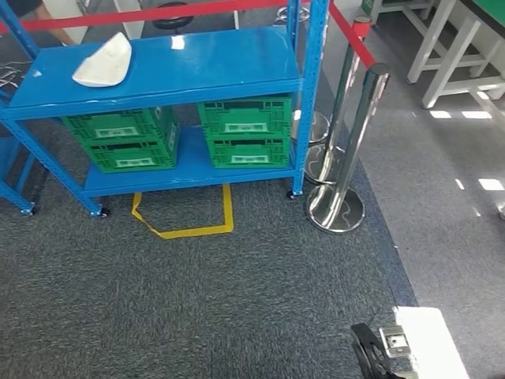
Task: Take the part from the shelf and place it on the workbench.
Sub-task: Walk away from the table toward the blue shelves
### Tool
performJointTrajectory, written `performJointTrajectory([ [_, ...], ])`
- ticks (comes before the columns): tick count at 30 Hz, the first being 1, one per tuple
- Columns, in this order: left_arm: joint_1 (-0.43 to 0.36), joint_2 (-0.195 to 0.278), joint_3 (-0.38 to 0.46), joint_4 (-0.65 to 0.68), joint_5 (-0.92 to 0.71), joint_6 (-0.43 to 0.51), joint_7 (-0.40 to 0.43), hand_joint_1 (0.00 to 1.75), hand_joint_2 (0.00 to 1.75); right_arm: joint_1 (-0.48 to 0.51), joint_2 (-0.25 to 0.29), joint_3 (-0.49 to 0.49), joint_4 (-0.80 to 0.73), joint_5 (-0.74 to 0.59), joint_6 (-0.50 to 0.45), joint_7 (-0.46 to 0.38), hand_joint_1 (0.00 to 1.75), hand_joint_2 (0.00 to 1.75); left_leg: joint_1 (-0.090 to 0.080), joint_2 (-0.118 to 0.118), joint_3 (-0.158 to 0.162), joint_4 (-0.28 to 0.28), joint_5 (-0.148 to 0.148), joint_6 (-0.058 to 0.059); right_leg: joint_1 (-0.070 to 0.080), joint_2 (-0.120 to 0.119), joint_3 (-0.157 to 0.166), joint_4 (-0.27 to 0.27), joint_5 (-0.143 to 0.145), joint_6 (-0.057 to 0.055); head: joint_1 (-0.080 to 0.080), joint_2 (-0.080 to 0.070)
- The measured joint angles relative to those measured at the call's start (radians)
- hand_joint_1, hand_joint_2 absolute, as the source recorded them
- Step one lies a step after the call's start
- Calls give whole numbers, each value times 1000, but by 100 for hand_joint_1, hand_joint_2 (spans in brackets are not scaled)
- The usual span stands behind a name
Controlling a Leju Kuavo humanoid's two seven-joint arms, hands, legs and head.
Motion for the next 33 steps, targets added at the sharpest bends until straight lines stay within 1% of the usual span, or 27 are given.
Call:
performJointTrajectory([
  [2,-1,2,-1,0,1,0,0,0,0,0,0,0,0,-6,-3,-5,0,0,0,1,2,-8,10,37,6,0,-2,1,0,0,-5,0],
  [3,-1,2,-1,0,1,0,0,0,0,0,0,0,0,-7,-3,-6,0,0,0,1,2,-8,9,40,8,0,-3,1,0,-1,-5,0],
  [4,-1,2,-1,0,2,0,0,0,0,0,0,0,0,-8,-4,-8,0,0,1,1,2,-9,12,38,9,-1,-3,1,0,-2,-5,0],
  [6,-1,2,-4,0,3,0,0,0,0,0,0,0,0,-8,-5,-9,0,0,3,1,4,-13,12,27,11,-2,-3,1,-1,-5,-5,0],
  [7,-1,2,-6,0,4,0,0,0,0,0,0,0,0,-8,-5,-9,0,0,5,1,5,-15,12,17,12,-2,-3,1,-1,-6,-5,0],
  [9,-1,2,-10,0,5,1,0,0,0,0,0,0,0,-10,-5,-9,0,0,9,1,8,-19,11,-12,13,-3,-3,1,-1,-7,-5,0],
  [10,-1,3,-11,0,6,2,0,0,0,0,0,0,0,-11,-5,-9,0,0,9,0,9,-21,8,-21,12,-4,-2,-2,-1,-6,-5,0],
  [11,-1,4,-12,0,6,3,0,0,0,-1,0,0,0,-11,-5,-9,0,0,8,0,12,-29,8,-22,10,-4,1,-9,0,-2,-5,0],
  [13,0,4,-13,0,8,7,0,0,0,-1,0,0,0,-12,-4,-9,0,0,15,3,41,-75,19,-15,8,-6,8,-19,1,7,-4,0],
  [14,0,3,-13,0,8,9,1,0,0,-1,0,0,-1,-12,-3,-9,0,0,20,6,60,-103,28,-10,9,-7,2,-3,-10,11,-2,0],
  [15,0,2,-13,0,9,11,2,0,0,-1,0,1,-1,-12,-2,-9,0,0,26,8,76,-123,34,-12,8,-7,-16,36,-31,16,3,0],
  [17,0,0,-13,0,9,12,5,0,0,0,-1,1,-1,-12,-1,-9,0,0,30,11,87,-131,33,-17,-1,-8,-80,161,-86,29,9,0],
  [18,0,-1,-14,0,10,12,6,0,0,1,-1,1,0,-13,0,-9,0,0,34,11,90,-129,28,-23,-7,-8,-108,209,-98,37,11,0],
  [19,1,-2,-14,0,10,12,8,0,0,2,-1,1,0,-13,0,-9,0,0,40,10,93,-125,22,-32,-15,-8,-120,224,-89,48,11,0],
  [20,2,-4,-14,0,10,12,9,0,0,3,-1,2,0,-14,1,-9,0,0,48,9,97,-118,14,-42,-24,-9,-112,198,-61,61,11,0],
  [21,4,-5,-15,0,10,12,10,0,0,4,-1,2,0,-14,2,-9,0,0,58,8,100,-106,2,-54,-34,-9,-88,140,-21,75,12,0],
  [22,4,-3,-15,0,11,13,10,0,0,4,0,2,0,-14,4,-9,0,0,64,6,100,-90,-11,-69,-41,-4,-64,88,2,90,14,0],
  [23,3,-1,-15,1,11,13,10,0,0,3,1,2,0,-14,5,-9,0,0,69,4,97,-71,-26,-82,-44,2,-45,47,14,93,19,0],
  [24,2,2,-16,1,12,13,11,0,0,3,2,2,0,-14,5,-9,0,0,70,2,94,-56,-36,-93,-45,7,-34,30,11,86,22,0],
  [25,0,4,-16,1,13,14,11,0,0,4,3,3,0,-13,6,-9,0,0,68,-1,90,-47,-41,-100,-42,12,-34,37,-2,73,21,0],
  [26,-1,4,-17,1,14,14,11,0,0,4,2,3,0,-13,6,-9,0,0,70,-4,88,-42,-42,-103,-41,12,-34,40,-6,54,16,0],
  [27,-1,4,-17,0,15,14,12,0,0,5,2,3,0,-12,6,-9,0,0,69,-3,88,-41,-42,-104,-39,11,-32,44,-9,40,8,0],
  [28,-1,3,-17,0,16,14,12,0,0,5,2,3,0,-12,6,-9,0,0,70,0,82,-29,-46,-104,-37,10,-30,44,-11,32,2,0],
  [29,-1,3,-17,0,17,14,13,0,0,5,1,3,0,-12,6,-10,0,0,69,6,64,3,-59,-101,-35,10,-27,41,-12,25,-1,0],
  [30,-2,3,-17,0,18,15,13,0,0,5,1,3,0,-11,7,-10,0,0,66,12,32,59,-80,-96,-32,9,-22,37,-13,19,-3,0],
  [32,-3,3,-17,0,19,15,13,0,0,5,1,3,0,-11,7,-11,0,0,53,17,-70,216,-126,-83,-24,5,-12,30,-19,11,-6,0],
  [33,-3,2,-18,0,19,15,13,0,0,5,1,3,0,-11,7,-11,0,0,46,17,-118,280,-134,-75,-18,3,-5,27,-23,7,-6,0],
])
